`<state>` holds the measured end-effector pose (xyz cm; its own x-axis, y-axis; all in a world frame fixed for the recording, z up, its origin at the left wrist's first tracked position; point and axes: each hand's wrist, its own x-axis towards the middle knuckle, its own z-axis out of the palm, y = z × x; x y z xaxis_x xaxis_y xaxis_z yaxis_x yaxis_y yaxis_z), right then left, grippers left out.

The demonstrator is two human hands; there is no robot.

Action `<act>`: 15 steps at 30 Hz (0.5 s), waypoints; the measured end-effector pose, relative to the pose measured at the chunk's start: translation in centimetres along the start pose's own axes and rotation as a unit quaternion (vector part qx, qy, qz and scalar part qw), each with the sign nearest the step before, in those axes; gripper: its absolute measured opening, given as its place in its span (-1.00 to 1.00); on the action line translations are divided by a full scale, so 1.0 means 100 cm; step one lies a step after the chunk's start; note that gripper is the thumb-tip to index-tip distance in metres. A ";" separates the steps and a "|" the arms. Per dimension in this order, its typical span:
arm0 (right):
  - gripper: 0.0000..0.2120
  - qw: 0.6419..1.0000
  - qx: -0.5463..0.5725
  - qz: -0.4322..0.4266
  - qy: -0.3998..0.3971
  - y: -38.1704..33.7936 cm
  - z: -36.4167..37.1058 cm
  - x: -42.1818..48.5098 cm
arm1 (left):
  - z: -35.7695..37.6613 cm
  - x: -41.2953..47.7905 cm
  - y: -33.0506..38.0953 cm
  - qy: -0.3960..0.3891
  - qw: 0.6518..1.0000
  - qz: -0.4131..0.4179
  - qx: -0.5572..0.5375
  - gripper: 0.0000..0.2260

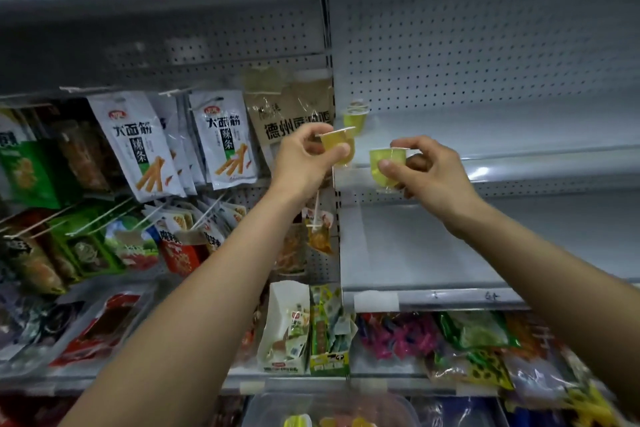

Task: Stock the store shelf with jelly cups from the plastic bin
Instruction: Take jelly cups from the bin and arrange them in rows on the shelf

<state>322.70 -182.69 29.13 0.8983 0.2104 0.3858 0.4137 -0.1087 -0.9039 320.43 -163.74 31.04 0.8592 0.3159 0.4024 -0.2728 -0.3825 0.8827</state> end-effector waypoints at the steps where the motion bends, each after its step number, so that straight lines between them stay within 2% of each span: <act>1: -0.67 1.000 -0.003 -0.002 0.005 -0.002 -0.004 0.010 | 0.005 0.011 0.002 0.001 1.000 0.003 0.014 -0.76; 8: -0.65 1.000 -0.028 0.003 -0.001 0.000 -0.023 0.069 | 0.037 0.073 -0.006 -0.021 0.994 -0.019 0.110 -0.69; 15: -0.65 0.998 -0.060 -0.002 -0.019 0.014 -0.028 0.107 | 0.053 0.095 -0.019 -0.026 0.992 -0.037 0.120 -0.68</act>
<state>333.28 -183.34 32.54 0.8917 0.2466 0.3797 0.4334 -0.2225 -0.8733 331.45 -164.59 31.89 0.8961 0.3080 0.3196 -0.1026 -0.5568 0.8243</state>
